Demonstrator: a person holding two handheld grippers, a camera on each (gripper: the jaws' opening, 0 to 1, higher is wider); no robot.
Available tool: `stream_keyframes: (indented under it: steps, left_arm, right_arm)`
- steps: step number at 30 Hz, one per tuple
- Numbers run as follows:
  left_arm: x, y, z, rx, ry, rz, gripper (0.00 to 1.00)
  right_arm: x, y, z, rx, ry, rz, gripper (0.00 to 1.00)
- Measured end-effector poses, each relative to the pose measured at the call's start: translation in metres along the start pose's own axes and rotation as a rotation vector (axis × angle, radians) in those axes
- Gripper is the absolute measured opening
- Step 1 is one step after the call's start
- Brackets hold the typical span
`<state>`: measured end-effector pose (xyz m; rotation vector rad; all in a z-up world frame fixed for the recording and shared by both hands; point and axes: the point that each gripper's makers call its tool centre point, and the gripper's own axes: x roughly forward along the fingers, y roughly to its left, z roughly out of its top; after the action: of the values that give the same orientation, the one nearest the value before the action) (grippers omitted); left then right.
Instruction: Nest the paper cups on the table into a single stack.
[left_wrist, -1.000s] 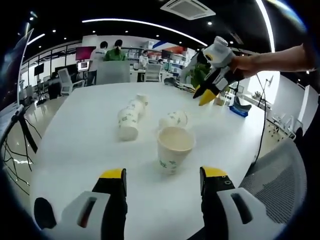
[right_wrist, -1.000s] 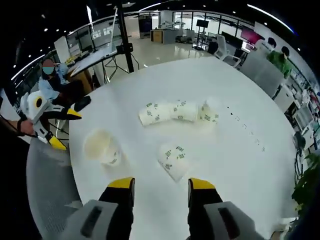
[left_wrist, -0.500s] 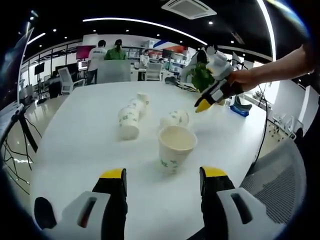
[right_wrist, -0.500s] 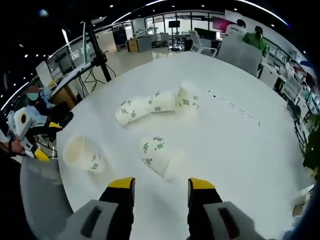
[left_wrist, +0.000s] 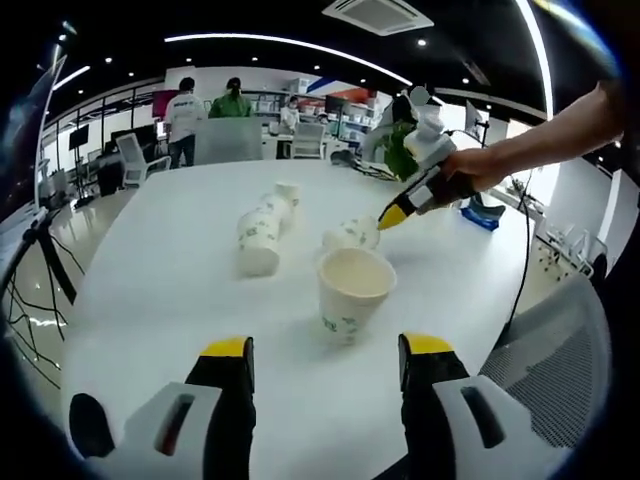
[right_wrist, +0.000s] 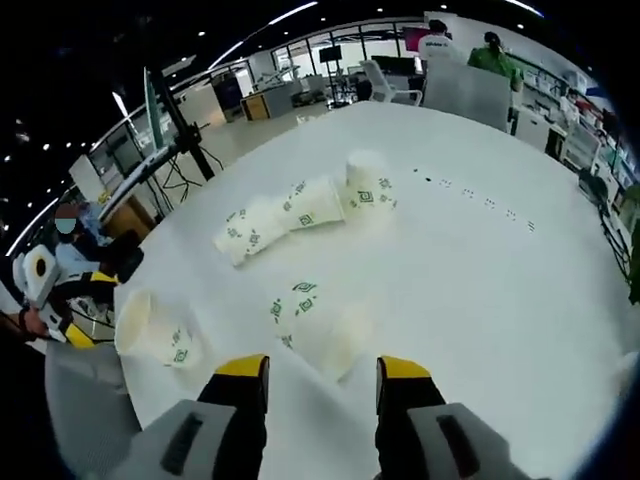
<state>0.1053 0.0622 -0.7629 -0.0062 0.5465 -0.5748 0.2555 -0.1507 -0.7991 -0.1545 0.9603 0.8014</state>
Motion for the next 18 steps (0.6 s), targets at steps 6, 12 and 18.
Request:
stream_keyframes:
  steps: [6, 12, 18]
  left_arm:
    - [0.0, -0.001, 0.0, 0.003, 0.009, 0.0, 0.56]
    - [0.001, -0.001, -0.001, 0.006, 0.016, 0.001, 0.56]
    - [0.0, -0.005, -0.001, 0.009, 0.024, 0.002, 0.56]
  right_arm:
    - [0.009, 0.008, -0.005, -0.045, 0.011, 0.053, 0.43]
    - [0.021, 0.007, -0.003, -0.093, -0.015, 0.059, 0.41]
    - [0.022, 0.012, 0.005, -0.082, -0.064, 0.076, 0.3]
